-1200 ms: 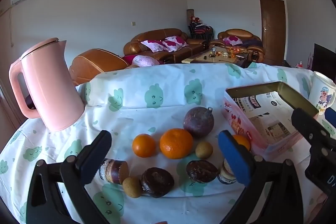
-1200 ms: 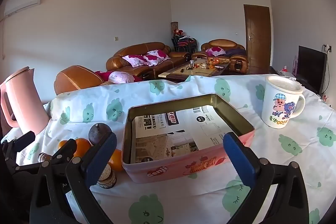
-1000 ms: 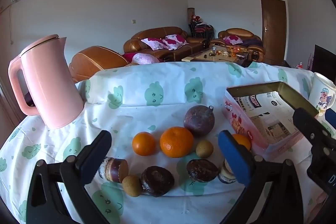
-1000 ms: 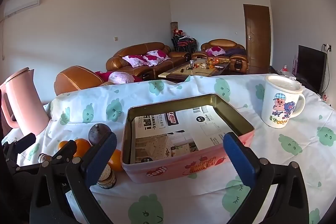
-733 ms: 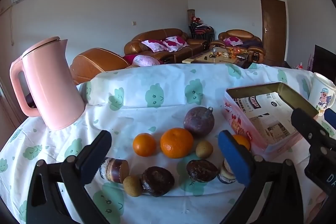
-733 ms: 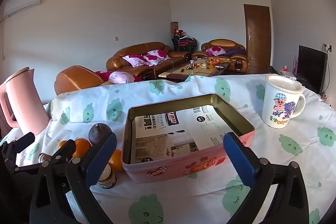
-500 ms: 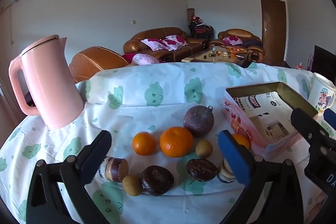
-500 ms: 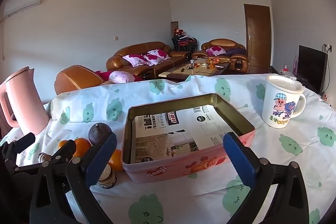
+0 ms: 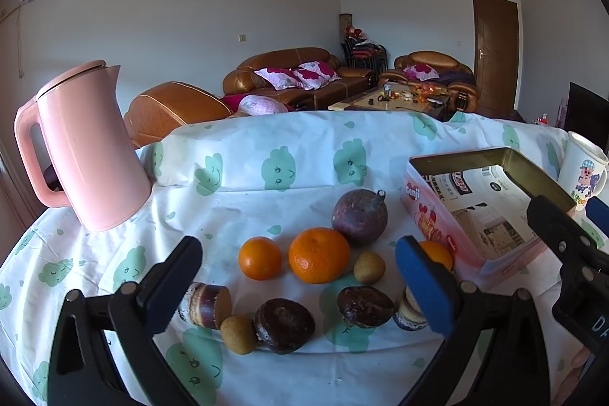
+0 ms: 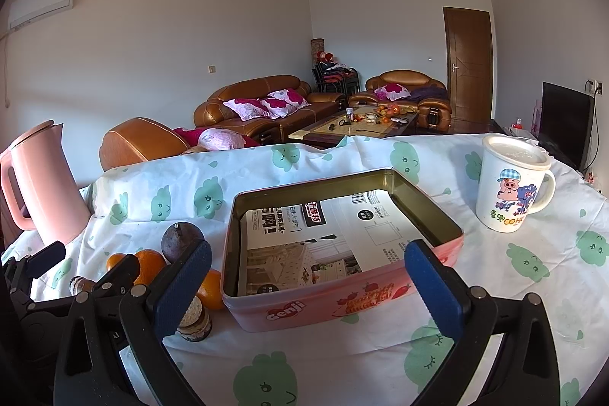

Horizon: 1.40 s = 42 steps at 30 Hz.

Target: Organize fruits

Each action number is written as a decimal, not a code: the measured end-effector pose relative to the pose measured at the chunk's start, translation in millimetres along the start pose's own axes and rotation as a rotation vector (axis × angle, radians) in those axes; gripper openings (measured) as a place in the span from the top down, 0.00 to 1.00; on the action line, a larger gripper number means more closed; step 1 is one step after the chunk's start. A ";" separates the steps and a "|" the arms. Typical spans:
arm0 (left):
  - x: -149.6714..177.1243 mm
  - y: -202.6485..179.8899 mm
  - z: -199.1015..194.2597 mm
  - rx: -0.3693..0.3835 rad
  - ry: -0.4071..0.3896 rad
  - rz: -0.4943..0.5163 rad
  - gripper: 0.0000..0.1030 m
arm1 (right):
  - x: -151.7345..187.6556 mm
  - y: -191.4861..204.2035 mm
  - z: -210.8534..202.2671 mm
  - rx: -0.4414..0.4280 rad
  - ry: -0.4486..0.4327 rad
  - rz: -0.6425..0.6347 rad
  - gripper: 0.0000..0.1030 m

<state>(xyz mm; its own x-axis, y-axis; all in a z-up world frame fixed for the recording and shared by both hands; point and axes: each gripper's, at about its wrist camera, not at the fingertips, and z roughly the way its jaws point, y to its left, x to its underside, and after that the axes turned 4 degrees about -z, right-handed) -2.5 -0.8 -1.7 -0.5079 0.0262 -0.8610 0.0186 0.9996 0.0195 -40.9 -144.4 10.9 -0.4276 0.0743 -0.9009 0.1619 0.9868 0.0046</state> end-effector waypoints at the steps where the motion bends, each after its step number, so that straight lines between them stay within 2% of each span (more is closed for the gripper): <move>1: 0.0 0.0 0.0 0.000 0.000 0.000 0.00 | 0.0 0.3 -0.1 0.000 0.000 0.000 0.01; 36: -0.9 0.8 1.4 0.004 0.008 -0.003 0.00 | 1.9 3.4 1.7 -0.007 0.003 -0.007 0.01; 42: 2.3 1.0 3.9 0.008 0.041 -0.006 0.00 | 3.1 6.5 0.9 -0.027 -0.001 -0.034 0.01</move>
<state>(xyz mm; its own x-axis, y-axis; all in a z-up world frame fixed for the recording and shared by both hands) -0.3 0.2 -5.6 -0.5426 0.0210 -0.8397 0.0222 0.9997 0.0106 -40.4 -137.9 7.7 -0.4319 0.0405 -0.9010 0.1235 0.9922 -0.0146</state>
